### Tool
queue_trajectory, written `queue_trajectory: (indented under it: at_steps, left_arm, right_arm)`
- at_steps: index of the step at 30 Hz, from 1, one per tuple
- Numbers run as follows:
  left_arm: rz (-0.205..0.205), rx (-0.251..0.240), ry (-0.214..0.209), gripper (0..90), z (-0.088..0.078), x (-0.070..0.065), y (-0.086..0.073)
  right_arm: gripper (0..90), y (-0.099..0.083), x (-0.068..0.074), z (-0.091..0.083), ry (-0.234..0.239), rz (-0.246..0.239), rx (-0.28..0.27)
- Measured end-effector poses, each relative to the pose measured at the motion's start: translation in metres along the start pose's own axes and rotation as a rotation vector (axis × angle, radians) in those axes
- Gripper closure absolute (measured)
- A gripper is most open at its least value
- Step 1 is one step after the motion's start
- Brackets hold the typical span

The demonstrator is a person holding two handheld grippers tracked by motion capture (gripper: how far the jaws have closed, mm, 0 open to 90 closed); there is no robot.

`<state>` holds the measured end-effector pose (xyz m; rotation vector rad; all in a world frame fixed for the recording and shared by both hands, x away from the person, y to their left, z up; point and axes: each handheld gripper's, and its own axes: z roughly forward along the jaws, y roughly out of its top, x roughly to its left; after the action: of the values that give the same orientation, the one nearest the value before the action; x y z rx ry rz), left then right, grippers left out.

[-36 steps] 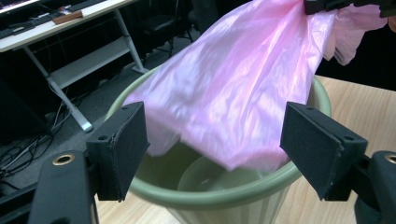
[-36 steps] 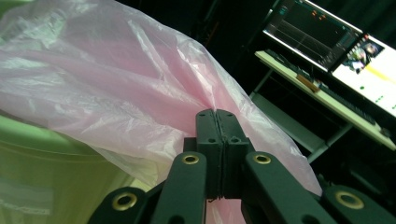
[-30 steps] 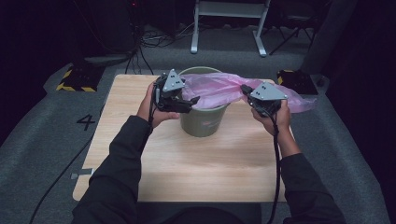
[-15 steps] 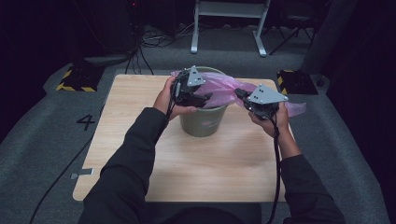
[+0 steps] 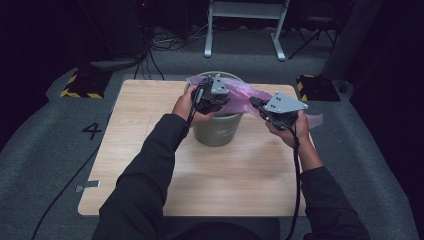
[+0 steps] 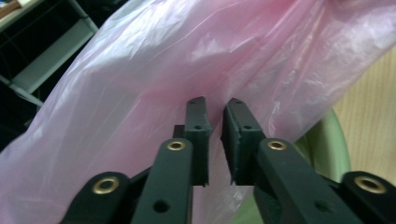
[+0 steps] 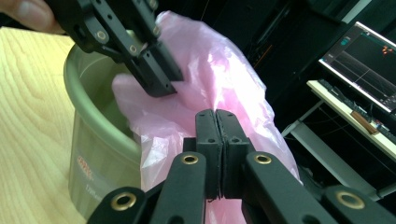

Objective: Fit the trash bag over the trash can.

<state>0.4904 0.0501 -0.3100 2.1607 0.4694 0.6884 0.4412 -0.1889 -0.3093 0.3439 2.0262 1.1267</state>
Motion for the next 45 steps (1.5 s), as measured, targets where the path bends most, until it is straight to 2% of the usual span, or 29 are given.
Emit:
queue_trajectory:
  at_steps: [1, 3, 5, 7, 10, 11, 13, 15, 17, 19, 21, 24, 26, 28, 31, 33, 35, 36, 38, 39, 41, 42, 43, 44, 45]
  left_arm:
    - [-0.022, -0.023, 0.016, 59.9, -0.003, 0.001, 0.000]
    - [-0.053, -0.074, 0.025, 48.5, -0.011, 0.003, -0.001]
    - [-0.053, -0.100, 0.087, 34.4, -0.017, 0.004, 0.000]
    - [-0.040, -0.117, 0.104, 31.1, -0.020, 0.005, 0.002]
    - [-0.047, -0.093, 0.063, 27.9, -0.017, 0.009, 0.004]
    - [-0.059, -0.078, 0.028, 27.1, -0.013, 0.010, 0.005]
    - [-0.053, -0.042, -0.011, 27.5, -0.006, 0.011, 0.006]
    - [-0.033, -0.008, -0.025, 31.1, -0.001, 0.009, 0.006]
    - [-0.007, 0.022, -0.048, 43.0, 0.004, 0.007, 0.005]
    - [0.001, 0.045, -0.041, 60.3, 0.007, 0.007, 0.004]
    - [0.000, 0.061, -0.067, 70.1, 0.010, 0.008, 0.003]
    - [0.022, 0.093, -0.088, 81.2, 0.013, 0.008, 0.002]
    - [0.021, 0.099, -0.108, 87.2, 0.013, 0.008, 0.002]
    - [0.030, 0.113, -0.118, 87.6, 0.013, 0.008, 0.001]
    - [0.024, 0.109, -0.101, 87.0, 0.012, 0.009, 0.000]
    - [0.026, 0.080, -0.114, 82.5, 0.009, 0.010, -0.003]
    - [0.026, 0.086, -0.089, 73.0, 0.007, 0.010, -0.005]
    - [0.029, 0.083, -0.091, 69.4, 0.006, 0.011, -0.006]
    - [0.002, 0.065, -0.083, 59.0, 0.003, 0.012, -0.009]
    - [-0.008, 0.047, -0.089, 56.8, 0.002, 0.013, -0.010]
    - [-0.036, -0.002, -0.091, 44.9, -0.003, 0.014, -0.012]
    - [-0.045, -0.026, -0.108, 42.0, -0.005, 0.015, -0.013]
    - [-0.057, -0.038, -0.125, 38.5, -0.006, 0.015, -0.013]
    - [-0.055, -0.041, -0.128, 33.8, -0.007, 0.014, -0.013]
    - [-0.045, -0.035, -0.129, 33.3, -0.007, 0.013, -0.013]
  right_arm:
    - [89.3, 0.000, 0.000, 0.000, 0.003, -0.002, 0.010]
    - [89.4, 0.001, 0.000, 0.001, 0.012, -0.011, 0.029]
    - [89.4, 0.001, 0.001, 0.002, 0.019, -0.018, 0.042]
    - [89.4, 0.001, 0.001, 0.003, 0.034, -0.024, 0.051]
    - [89.4, 0.002, 0.001, 0.003, 0.053, -0.023, 0.045]
    - [89.4, 0.002, 0.002, 0.003, 0.055, -0.021, 0.045]
    - [89.4, 0.003, 0.003, 0.004, 0.064, -0.028, 0.044]
    - [89.3, 0.004, 0.003, 0.004, 0.062, -0.029, 0.043]
    - [89.3, 0.005, 0.003, 0.004, 0.064, -0.031, 0.033]
    - [89.3, 0.005, 0.002, 0.003, 0.059, -0.020, 0.021]
    - [89.3, 0.005, 0.001, 0.002, 0.056, -0.010, 0.010]
    - [89.2, 0.005, 0.001, 0.002, 0.051, -0.001, 0.004]
    - [89.2, 0.005, 0.001, 0.003, 0.041, 0.001, 0.003]
    - [89.1, 0.006, 0.001, 0.003, 0.038, 0.003, -0.001]
    - [89.0, 0.008, 0.002, 0.005, 0.026, 0.004, 0.000]
    - [89.0, 0.009, 0.002, 0.007, 0.019, 0.004, 0.001]
    - [89.1, 0.011, 0.002, 0.008, 0.024, 0.011, 0.000]
    - [89.1, 0.012, 0.002, 0.009, 0.024, 0.011, 0.004]
    - [89.1, 0.014, 0.001, 0.013, 0.037, 0.019, 0.010]
    - [89.1, 0.016, 0.001, 0.015, 0.040, 0.020, 0.013]
    - [89.1, 0.019, 0.002, 0.019, 0.046, 0.017, 0.019]
    - [89.1, 0.020, 0.002, 0.020, 0.049, 0.014, 0.023]
    - [89.1, 0.021, 0.003, 0.022, 0.053, 0.012, 0.024]
    - [89.1, 0.022, 0.003, 0.023, 0.054, 0.013, 0.029]
    - [89.1, 0.023, 0.004, 0.025, 0.052, 0.013, 0.031]
